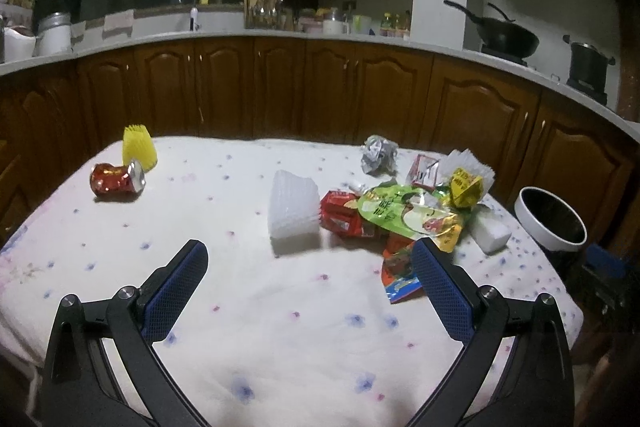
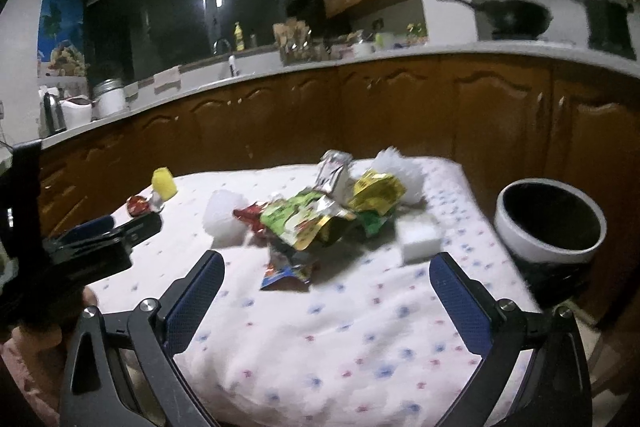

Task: Collect trash
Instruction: 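Grasp the white foam net with the left tool while the right tool grasps a small colourful wrapper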

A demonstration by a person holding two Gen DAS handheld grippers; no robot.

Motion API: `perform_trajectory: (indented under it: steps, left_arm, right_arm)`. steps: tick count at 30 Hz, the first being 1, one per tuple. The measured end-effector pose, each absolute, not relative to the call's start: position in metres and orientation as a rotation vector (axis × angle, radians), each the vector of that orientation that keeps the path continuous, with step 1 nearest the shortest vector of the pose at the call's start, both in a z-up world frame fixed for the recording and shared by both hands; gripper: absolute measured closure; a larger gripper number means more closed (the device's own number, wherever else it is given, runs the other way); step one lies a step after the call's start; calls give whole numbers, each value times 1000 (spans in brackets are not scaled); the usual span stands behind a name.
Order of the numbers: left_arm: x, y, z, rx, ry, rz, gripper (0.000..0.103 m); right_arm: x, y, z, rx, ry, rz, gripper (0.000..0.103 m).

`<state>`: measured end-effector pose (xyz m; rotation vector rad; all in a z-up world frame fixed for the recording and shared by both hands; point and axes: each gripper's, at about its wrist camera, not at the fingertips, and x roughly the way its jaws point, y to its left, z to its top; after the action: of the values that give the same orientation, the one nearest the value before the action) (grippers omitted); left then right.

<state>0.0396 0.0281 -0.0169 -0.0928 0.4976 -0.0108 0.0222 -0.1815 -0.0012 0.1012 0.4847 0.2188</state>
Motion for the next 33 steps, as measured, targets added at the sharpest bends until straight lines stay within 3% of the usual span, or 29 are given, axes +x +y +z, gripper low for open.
perform_trajectory:
  steps: [6, 14, 20, 24, 27, 28, 29, 33]
  left_arm:
    - [72, 42, -22, -127, 545, -21, 0]
    - [136, 51, -40, -119, 627, -38, 3]
    - [186, 56, -60, -119, 720, -36, 13]
    - [198, 58, -72, -146, 773, -55, 40]
    - [193, 57, -72, -143, 775, -64, 59]
    - [190, 57, -72, -142, 775, -66, 68]
    - [188, 57, -72, -144, 778, -71, 72]
    - [171, 58, -68, -166, 776, -83, 84]
  right_arm:
    - [55, -173, -21, 157, 581, 305, 1]
    - [115, -156, -63, 233, 767, 360, 12]
    - [148, -149, -83, 264, 855, 362, 18]
    - [157, -154, -89, 282, 878, 349, 27]
    - [159, -156, -91, 275, 883, 351, 52]
    - [158, -157, -92, 271, 886, 351, 66]
    - [157, -157, -92, 274, 889, 360, 73]
    - [148, -161, -92, 292, 894, 409, 77]
